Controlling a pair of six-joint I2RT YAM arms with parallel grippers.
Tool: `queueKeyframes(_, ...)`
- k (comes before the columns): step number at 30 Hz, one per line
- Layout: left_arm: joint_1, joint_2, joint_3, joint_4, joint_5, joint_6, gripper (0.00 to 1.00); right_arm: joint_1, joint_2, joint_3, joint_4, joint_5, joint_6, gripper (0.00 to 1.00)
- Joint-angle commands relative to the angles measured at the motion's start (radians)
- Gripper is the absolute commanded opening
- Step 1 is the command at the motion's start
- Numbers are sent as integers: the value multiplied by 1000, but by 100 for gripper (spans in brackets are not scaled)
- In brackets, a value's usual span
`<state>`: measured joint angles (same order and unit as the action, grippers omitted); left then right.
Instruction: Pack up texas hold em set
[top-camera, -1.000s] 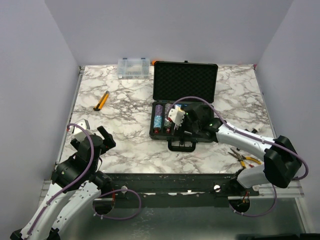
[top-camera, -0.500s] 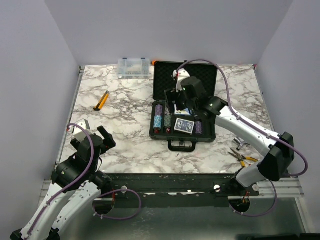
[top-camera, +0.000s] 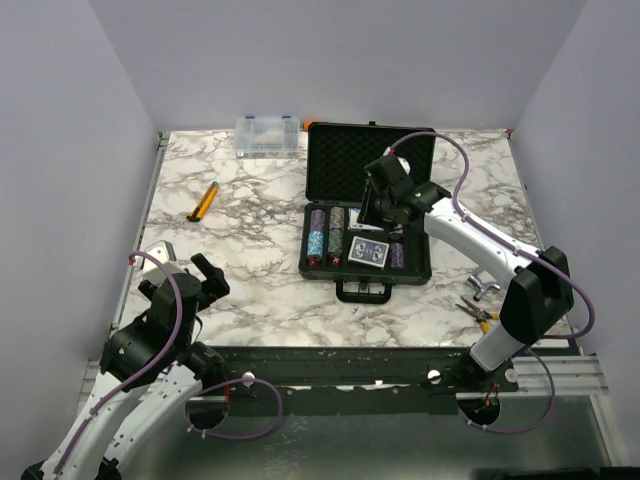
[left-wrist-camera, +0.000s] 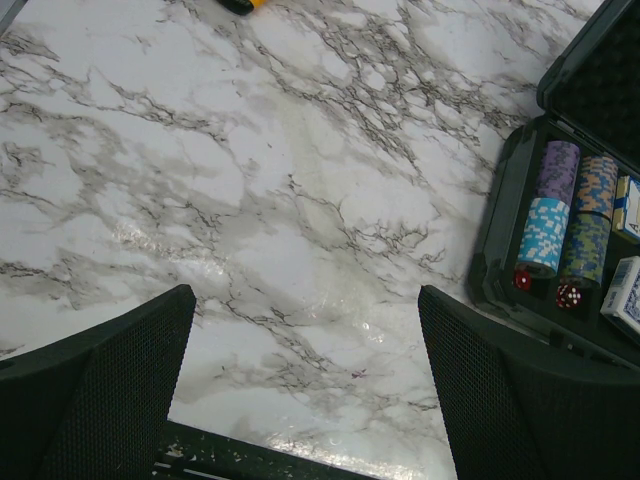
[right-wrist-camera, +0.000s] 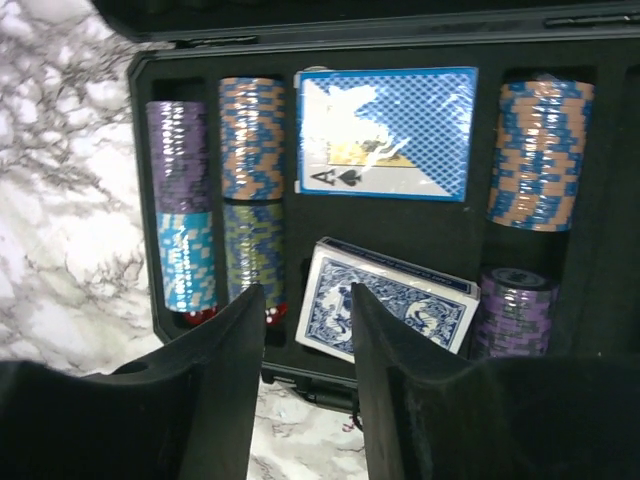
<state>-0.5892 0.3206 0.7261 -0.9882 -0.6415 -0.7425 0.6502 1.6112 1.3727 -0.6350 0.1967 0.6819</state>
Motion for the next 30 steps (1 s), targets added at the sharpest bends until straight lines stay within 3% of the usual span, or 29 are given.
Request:
queueKeyframes(1, 5, -6, 9, 8, -7, 10, 92, -33, 42, -28, -55, -2, 97, 40)
queueKeyframes(12, 5, -10, 8, 8, -4, 10, 92, -58, 120, -37, -32, -5, 34, 35)
queueKeyframes(30, 20, 9, 7, 25, 18, 35, 92, -54, 173, -71, 46, -222, -31, 34)
